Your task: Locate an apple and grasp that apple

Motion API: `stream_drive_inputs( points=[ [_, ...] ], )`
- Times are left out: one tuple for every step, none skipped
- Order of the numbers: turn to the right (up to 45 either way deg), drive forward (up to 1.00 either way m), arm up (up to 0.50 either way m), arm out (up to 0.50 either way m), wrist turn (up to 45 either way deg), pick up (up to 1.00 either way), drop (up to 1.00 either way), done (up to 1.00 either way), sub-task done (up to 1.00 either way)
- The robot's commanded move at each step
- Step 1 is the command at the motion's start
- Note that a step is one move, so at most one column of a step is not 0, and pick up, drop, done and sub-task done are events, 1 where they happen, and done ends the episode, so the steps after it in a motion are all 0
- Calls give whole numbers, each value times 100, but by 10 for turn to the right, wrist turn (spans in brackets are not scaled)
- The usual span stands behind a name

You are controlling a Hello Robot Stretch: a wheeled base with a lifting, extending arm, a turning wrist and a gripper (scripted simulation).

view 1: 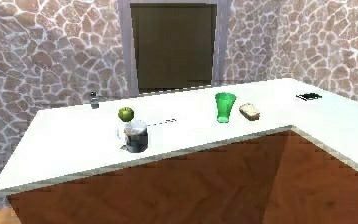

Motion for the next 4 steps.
stream_drive_inputs(
  points=[
    [-450,0,0,0,0,0,0,0,0],
    [-450,0,0,0,0,0,0,0,0],
    [-120,0,0,0,0,0,0,0,0],
    [-30,0,0,0,0,0,0,0,0]
  ],
)
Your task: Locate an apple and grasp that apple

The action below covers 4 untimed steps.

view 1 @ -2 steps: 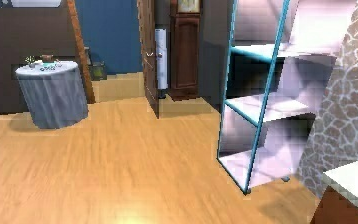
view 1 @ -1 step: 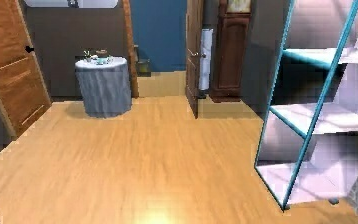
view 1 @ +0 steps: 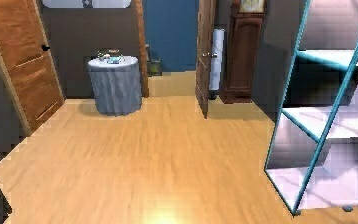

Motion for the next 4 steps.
stream_drive_inputs(
  points=[
    [450,0,0,0,0,0,0,0,0],
    [390,0,0,0,0,0,0,0,0],
    [0,45,0,0,0,0,0,0,0],
    [-450,0,0,0,0,0,0,0,0]
  ],
)
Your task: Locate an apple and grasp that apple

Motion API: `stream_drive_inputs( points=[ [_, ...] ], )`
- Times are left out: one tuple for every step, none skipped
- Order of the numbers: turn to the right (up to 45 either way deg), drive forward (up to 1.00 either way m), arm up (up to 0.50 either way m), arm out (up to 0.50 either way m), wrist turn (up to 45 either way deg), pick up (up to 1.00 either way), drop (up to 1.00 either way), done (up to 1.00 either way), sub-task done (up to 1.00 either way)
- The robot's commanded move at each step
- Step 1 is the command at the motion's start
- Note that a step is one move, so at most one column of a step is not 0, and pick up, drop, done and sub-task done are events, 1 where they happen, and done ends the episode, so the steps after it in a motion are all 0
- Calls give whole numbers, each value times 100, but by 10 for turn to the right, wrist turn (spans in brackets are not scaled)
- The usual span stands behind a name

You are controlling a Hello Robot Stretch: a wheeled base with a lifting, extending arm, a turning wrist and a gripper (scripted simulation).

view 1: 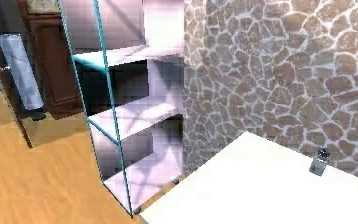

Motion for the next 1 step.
stream_drive_inputs(
  points=[
    [-300,0,0,0,0,0,0,0,0]
  ],
)
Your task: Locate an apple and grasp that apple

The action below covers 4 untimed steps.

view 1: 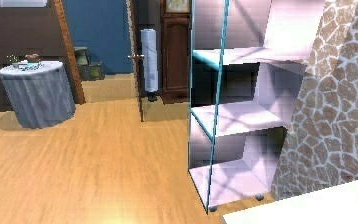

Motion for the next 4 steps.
stream_drive_inputs(
  points=[
    [0,0,50,0,0,0,0,0,0],
    [0,0,38,0,0,0,0,0,0],
    [0,0,0,18,0,0,0,0,0],
    [0,0,0,0,450,0,0,0,0]
  ],
)
